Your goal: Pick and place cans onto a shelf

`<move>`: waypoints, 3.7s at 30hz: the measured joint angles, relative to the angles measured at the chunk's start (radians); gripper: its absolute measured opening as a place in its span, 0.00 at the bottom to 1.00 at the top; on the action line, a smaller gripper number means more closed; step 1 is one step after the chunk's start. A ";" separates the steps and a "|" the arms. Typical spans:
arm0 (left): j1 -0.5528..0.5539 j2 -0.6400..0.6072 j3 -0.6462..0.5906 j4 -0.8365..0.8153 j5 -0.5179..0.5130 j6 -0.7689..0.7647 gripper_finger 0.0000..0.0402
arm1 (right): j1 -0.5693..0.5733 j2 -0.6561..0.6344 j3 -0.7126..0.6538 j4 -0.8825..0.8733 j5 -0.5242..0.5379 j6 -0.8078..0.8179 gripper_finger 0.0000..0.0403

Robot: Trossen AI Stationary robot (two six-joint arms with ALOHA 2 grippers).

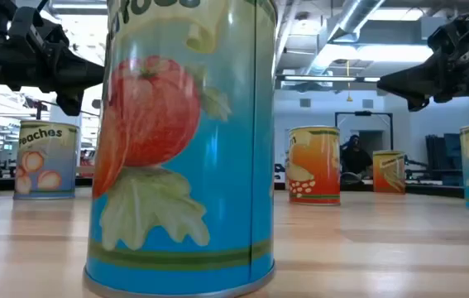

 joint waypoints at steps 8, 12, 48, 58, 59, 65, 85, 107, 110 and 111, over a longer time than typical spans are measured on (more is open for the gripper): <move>0.000 0.000 0.000 0.000 0.000 0.000 0.00 | 0.000 0.000 0.000 0.000 0.000 0.000 0.22; 0.000 0.000 0.000 0.000 0.000 0.000 0.00 | 0.000 0.000 0.000 0.000 0.000 0.000 0.22; 0.002 0.000 0.023 0.235 -0.005 -0.117 0.00 | 0.000 0.000 0.000 0.000 0.000 0.000 0.22; -0.088 0.141 0.224 -0.001 -0.062 -0.022 0.00 | 0.000 0.000 0.000 0.001 0.001 0.000 0.22; -0.101 0.177 0.244 -0.031 -0.081 -0.016 0.00 | 0.000 0.000 0.000 0.001 0.001 0.000 0.22; -0.174 0.431 0.382 -0.166 -0.127 0.022 0.00 | 0.000 0.000 0.000 0.002 0.002 0.000 0.22; -0.346 1.040 0.895 -0.524 -0.148 0.166 0.00 | 0.000 0.000 0.000 0.003 0.002 0.000 0.22; -0.408 1.645 1.235 -0.211 -0.152 0.354 0.00 | 0.000 0.000 0.000 0.003 0.002 0.000 0.22; -0.401 1.725 1.286 -0.217 -0.160 0.356 0.03 | 0.000 0.000 0.000 0.003 0.002 0.000 0.22; -0.400 1.752 1.303 -0.218 -0.164 0.359 0.05 | 0.000 0.000 0.000 0.003 0.002 0.000 0.22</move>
